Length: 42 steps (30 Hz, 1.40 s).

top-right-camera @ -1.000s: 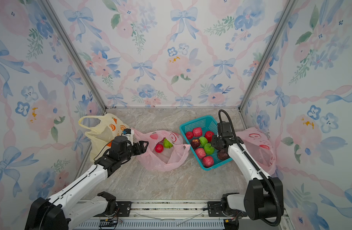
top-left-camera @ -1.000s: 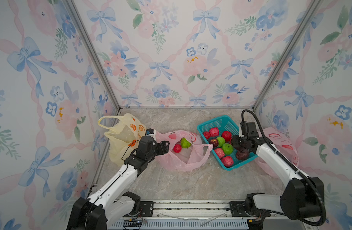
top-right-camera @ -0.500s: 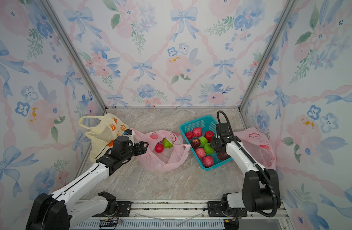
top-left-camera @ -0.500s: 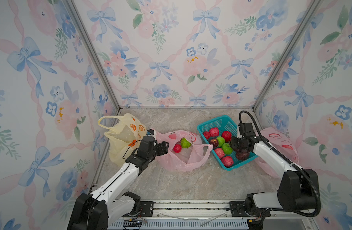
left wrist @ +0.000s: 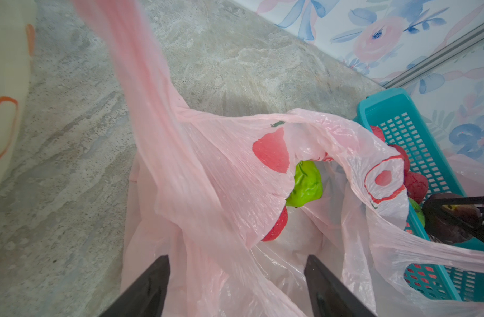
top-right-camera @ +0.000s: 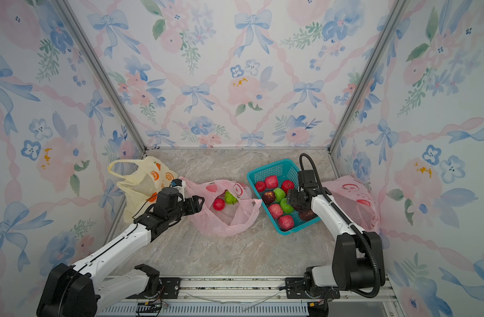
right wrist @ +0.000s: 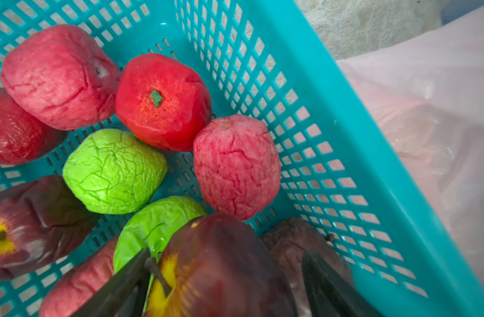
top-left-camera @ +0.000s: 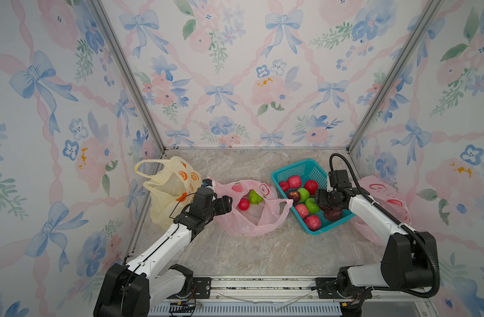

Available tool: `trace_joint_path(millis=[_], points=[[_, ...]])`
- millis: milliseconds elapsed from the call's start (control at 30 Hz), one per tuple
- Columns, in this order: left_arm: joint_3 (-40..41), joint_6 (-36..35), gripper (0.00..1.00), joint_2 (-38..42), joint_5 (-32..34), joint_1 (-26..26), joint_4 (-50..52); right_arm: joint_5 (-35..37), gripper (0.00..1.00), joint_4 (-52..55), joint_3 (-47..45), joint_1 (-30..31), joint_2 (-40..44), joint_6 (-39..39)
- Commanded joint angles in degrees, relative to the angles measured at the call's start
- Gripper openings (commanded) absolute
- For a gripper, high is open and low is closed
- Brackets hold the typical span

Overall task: Untie the knot of a plastic bag & take out the apple
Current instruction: Place the apple in the basket, then pick up the apple from the plastic bag.

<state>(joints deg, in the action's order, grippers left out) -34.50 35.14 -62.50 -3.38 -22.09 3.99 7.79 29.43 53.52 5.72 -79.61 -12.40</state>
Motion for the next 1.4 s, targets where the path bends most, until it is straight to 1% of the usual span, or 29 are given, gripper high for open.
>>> trace_joint_path(millis=[0, 133, 200, 333, 400, 467, 533, 600, 733, 800, 867, 967, 1067, 1167, 1267, 1367], points=[[-0.7, -0.6, 0.8, -0.9, 0.6, 0.3, 0.4, 0.9, 0.88, 1.7, -0.7, -0.4, 2.9, 0.3], [-0.6, -0.7, 0.79, -0.9, 0.7, 0.4, 0.4, 0.6, 0.89, 1.5, -0.7, -0.4, 6.8, 0.5], [-0.6, -0.6, 0.79, -0.8, 0.8, 0.4, 0.4, -0.8, 0.89, 1.7, 0.0, -0.2, 9.5, 1.3], [-0.4, -0.4, 0.78, -0.9, 0.8, 0.3, 0.4, -0.6, 0.89, 3.4, 3.1, 3.0, 13.6, 3.4], [-0.4, -0.2, 0.78, -0.9, 1.0, 0.3, 0.4, -0.2, 0.89, 3.6, 4.8, 6.2, 15.1, 4.8], [-0.2, -0.1, 0.78, -0.7, 1.1, 0.3, 0.4, 0.9, 0.89, 2.4, 5.9, 11.0, 17.2, 6.1], [-0.2, 0.0, 0.78, -0.2, 1.4, 0.3, 0.6, 0.5, 0.89, 0.7, 6.9, 15.7, 19.2, 7.5], [0.0, -0.1, 0.78, 0.5, 1.9, 0.2, 0.7, -2.3, 0.89, -0.6, 9.0, 20.0, 20.5, 8.4], [0.1, -0.1, 0.78, 1.2, 3.1, 0.4, 1.2, -11.1, 0.86, -3.5, 13.0, 28.8, 20.6, 9.5], [-0.1, 0.2, 0.79, 1.3, 3.4, 0.3, 1.7, -15.3, 0.84, -7.1, 13.4, 32.2, 19.2, 8.3], [-0.3, 0.7, 0.79, 1.2, 3.5, 0.4, 1.6, -18.9, 0.81, -10.1, 14.3, 35.7, 15.9, 6.9], [-0.9, 0.5, 0.79, 0.6, 3.6, 0.4, 1.5, -19.4, 0.79, -11.2, 16.7, 40.6, 9.7, 6.6], [-1.5, 0.5, 0.79, 0.4, 3.6, 0.4, 1.6, -17.0, 0.75, -10.6, 18.2, 42.8, 2.6, 4.7], [-2.0, 0.3, 0.79, 0.4, 3.6, 0.4, 2.1, -14.6, 0.7, -10.9, 17.9, 42.9, -3.5, 2.1], [-2.1, 0.0, 0.79, 1.0, 4.4, 0.4, 3.3, -10.2, 0.67, -10.4, 18.8, 42.8, -8.7, 2.3], [-1.4, 0.1, 0.79, 1.8, 5.0, 0.5, 3.4, -7.7, 0.67, -9.8, 20.6, 42.9, -13.3, 3.1]])
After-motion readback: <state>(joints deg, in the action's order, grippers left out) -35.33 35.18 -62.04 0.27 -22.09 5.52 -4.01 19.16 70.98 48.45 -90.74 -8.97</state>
